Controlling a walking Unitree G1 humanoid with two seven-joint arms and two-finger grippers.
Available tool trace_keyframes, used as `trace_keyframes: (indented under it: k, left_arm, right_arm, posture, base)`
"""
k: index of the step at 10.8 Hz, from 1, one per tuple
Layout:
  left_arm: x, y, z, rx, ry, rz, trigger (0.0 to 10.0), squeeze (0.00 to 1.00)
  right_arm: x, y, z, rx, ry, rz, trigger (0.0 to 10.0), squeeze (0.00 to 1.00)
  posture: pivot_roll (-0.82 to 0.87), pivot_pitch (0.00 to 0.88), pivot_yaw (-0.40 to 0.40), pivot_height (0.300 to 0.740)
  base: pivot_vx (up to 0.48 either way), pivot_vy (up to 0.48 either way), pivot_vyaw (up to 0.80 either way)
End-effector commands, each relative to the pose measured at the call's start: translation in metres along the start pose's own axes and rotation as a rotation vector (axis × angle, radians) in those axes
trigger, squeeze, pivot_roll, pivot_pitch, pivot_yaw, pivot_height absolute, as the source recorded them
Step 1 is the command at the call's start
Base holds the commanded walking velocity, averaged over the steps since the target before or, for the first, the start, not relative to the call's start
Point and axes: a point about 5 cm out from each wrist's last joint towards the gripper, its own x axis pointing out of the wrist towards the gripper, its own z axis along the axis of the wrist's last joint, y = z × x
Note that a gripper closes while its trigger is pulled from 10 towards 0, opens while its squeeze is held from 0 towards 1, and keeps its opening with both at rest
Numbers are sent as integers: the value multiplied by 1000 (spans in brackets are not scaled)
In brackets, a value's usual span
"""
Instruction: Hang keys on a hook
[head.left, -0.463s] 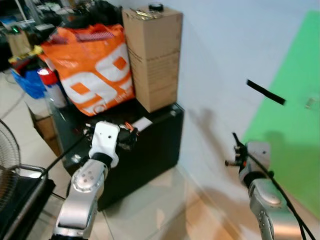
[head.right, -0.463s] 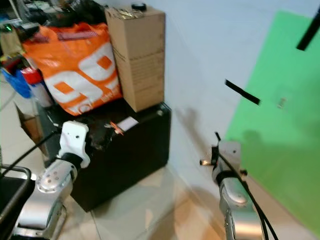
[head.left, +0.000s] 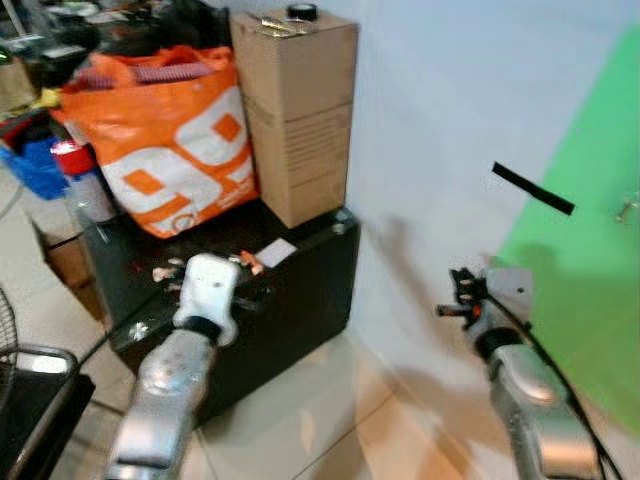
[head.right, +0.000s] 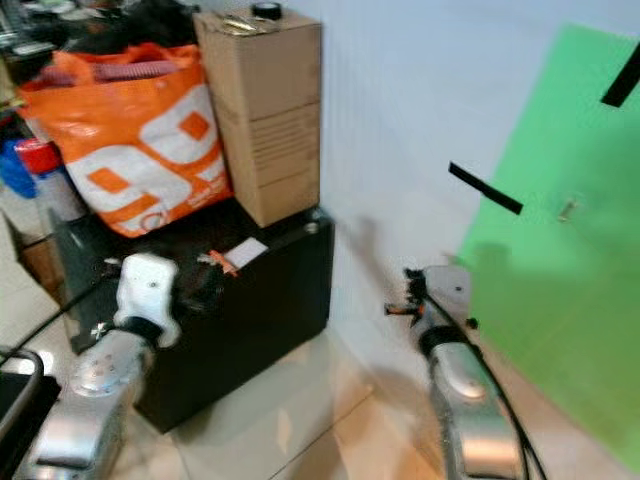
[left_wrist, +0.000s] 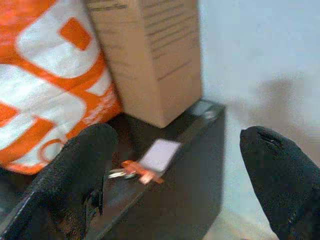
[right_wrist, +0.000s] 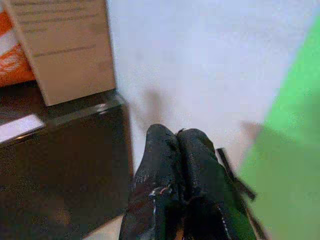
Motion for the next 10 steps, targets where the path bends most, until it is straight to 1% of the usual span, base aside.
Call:
trace_keyframes:
  k: [1, 2, 6, 10]
  left_arm:
    - [-3, 9, 2, 13, -13, 27, 10000, 1000]
    - [-3, 9, 2, 13, -17, 28, 10000, 1000]
    - [-6, 11, 4, 17, -24, 44, 10000, 1000]
    - [-7, 12, 4, 24, -25, 54, 10000, 1000]
  right_arm:
    - [3, 11, 5, -9, -27, 57, 10000, 0]
    - [4, 12, 5, -9, -29, 59, 10000, 0]
    - [9, 14, 3, -6, -9, 74, 10000, 0]
    - [14, 19, 1, -28, 2, 108, 10000, 0]
  posture:
    - [-27, 0, 1, 740]
    - [-23, 0, -1, 740]
    - [-7, 0, -18, 740]
    - [2, 0, -28, 740]
  base:
    - [300, 0, 800]
    - [300, 0, 800]
    - [297, 0, 0]
    - [300, 0, 0]
